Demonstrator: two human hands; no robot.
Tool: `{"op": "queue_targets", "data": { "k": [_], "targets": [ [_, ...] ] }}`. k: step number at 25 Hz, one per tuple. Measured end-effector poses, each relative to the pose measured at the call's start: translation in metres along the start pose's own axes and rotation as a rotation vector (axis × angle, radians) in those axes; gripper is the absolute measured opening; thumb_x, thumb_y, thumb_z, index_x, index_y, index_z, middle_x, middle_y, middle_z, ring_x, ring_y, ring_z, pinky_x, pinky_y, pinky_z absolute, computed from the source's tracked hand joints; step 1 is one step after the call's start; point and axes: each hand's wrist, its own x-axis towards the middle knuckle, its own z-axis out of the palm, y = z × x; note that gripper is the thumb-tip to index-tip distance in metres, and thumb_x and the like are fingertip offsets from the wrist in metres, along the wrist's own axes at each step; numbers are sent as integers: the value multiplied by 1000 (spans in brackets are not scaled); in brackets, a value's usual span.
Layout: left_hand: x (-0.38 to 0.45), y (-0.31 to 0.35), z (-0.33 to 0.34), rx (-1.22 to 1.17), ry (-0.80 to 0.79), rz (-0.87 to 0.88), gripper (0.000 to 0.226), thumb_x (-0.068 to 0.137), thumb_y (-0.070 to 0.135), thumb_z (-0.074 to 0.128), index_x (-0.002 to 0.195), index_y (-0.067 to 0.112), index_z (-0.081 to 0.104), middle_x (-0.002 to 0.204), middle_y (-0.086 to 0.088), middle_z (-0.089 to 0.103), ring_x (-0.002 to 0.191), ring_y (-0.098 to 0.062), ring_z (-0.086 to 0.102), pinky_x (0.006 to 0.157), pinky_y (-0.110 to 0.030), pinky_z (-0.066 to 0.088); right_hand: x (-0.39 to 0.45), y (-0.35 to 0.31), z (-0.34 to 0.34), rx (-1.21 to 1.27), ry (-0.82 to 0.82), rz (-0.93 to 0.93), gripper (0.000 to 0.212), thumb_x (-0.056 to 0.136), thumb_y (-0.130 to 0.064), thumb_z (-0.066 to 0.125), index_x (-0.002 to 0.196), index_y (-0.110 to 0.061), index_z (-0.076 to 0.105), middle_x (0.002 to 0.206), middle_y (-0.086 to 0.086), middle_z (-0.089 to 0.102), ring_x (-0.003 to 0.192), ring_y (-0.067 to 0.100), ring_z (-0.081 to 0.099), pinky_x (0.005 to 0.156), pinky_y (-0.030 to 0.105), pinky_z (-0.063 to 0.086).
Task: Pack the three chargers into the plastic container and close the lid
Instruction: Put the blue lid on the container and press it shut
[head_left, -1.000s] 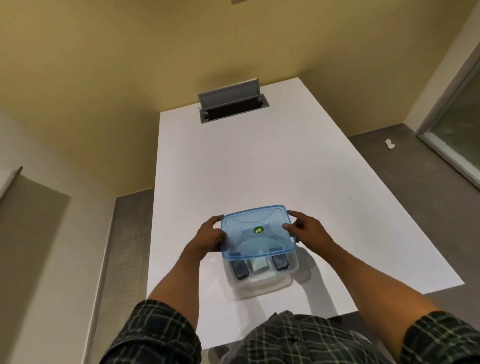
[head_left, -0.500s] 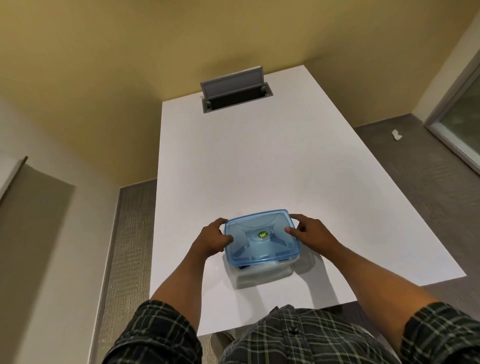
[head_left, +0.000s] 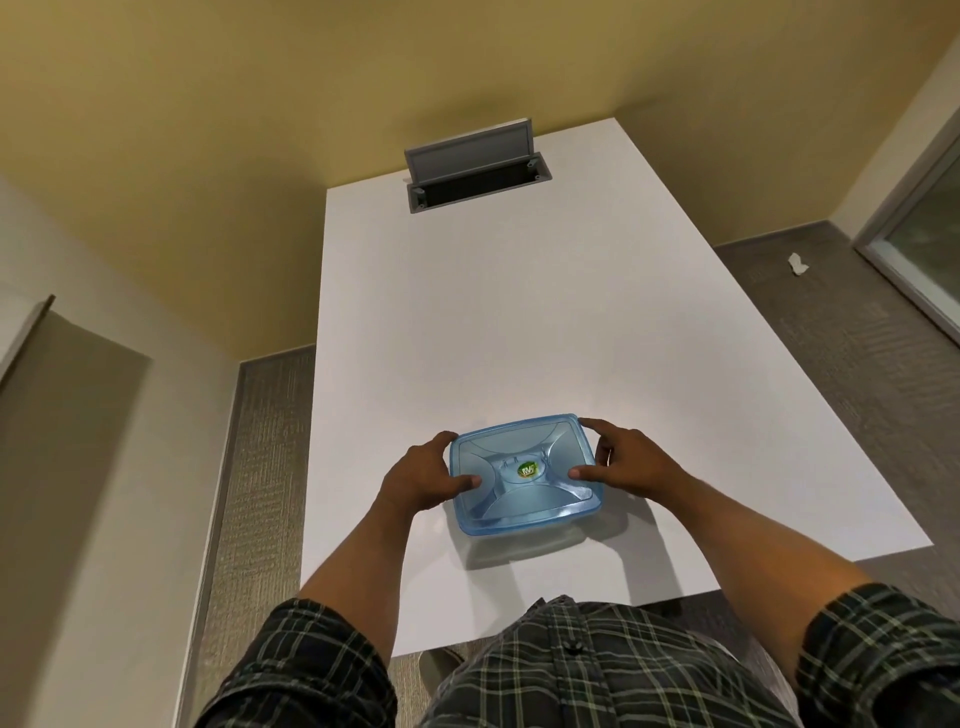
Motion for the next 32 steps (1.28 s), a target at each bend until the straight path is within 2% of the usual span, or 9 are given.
{"op": "queue_targets", "data": {
  "k": [4, 7, 11, 13, 17, 20, 25, 28, 32],
  "targets": [
    [1, -3, 3, -12, 3, 5, 82, 78, 53, 82, 147, 26, 48, 95, 0, 68, 94, -21, 65, 77, -30, 48, 3, -4, 4, -24, -8, 2, 90, 71, -72, 72, 147, -46, 35, 72, -9, 67, 70, 4, 64, 64, 26, 50],
    [2, -4, 2, -33, 13, -1, 79, 80, 51, 81, 148, 27, 50, 111, -7, 74, 107, -26, 67, 89, -36, 54, 10, -9, 7, -44, 11, 30, 83, 78, -72, 65, 149, -44, 34, 71, -7, 65, 70, 6, 63, 61, 25, 47],
    [6, 4, 2, 50, 31, -23, 63, 90, 52, 69, 146, 26, 54, 120, -7, 72, 116, -26, 63, 92, -37, 52, 16, -12, 10, -53, 24, 50, 83, 77, -74, 64, 148, -43, 35, 68, -7, 64, 69, 5, 63, 58, 23, 41],
    [10, 8, 4, 73, 24, -72, 49, 97, 49, 60, 137, 20, 61, 121, -10, 70, 118, -29, 61, 89, -35, 49, 17, -13, 10, -85, 24, 61, 84, 75, -79, 61, 148, -46, 33, 67, -11, 62, 69, 2, 61, 56, 21, 39],
    [20, 14, 2, -38, -4, -158, 37, 100, 41, 56, 104, 7, 69, 101, -17, 74, 97, -33, 71, 87, -38, 57, 17, -14, 9, -168, 13, 75, 85, 76, -84, 52, 150, -51, 25, 69, -21, 54, 76, 10, 60, 59, 24, 41],
    [28, 12, -2, -146, -23, -192, 36, 100, 37, 58, 97, 5, 73, 87, -18, 76, 81, -33, 77, 77, -32, 59, 17, -15, 11, -189, -5, 86, 85, 79, -82, 51, 152, -49, 21, 73, -23, 51, 81, 13, 59, 66, 29, 44],
    [34, 7, -3, -381, 10, -272, 29, 95, 30, 69, 99, 4, 80, 77, -13, 69, 68, -30, 70, 54, -24, 48, 18, -18, 10, -117, -22, 102, 86, 80, -78, 55, 153, -47, 23, 72, -27, 49, 75, 5, 57, 60, 21, 41],
    [39, 5, -6, -437, 12, -303, 29, 91, 27, 74, 99, -1, 78, 81, -14, 69, 70, -29, 70, 53, -25, 48, 16, -19, 9, -101, 14, 96, 86, 77, -79, 57, 151, -48, 28, 67, -23, 53, 69, -2, 55, 58, 17, 39],
    [40, 3, -7, -508, 46, -309, 27, 89, 27, 78, 85, 0, 75, 78, -15, 67, 66, -28, 67, 50, -23, 47, 10, -16, 13, -67, 58, 101, 87, 73, -84, 55, 149, -53, 27, 66, -11, 61, 67, 2, 60, 57, 22, 42]
  ]
}}
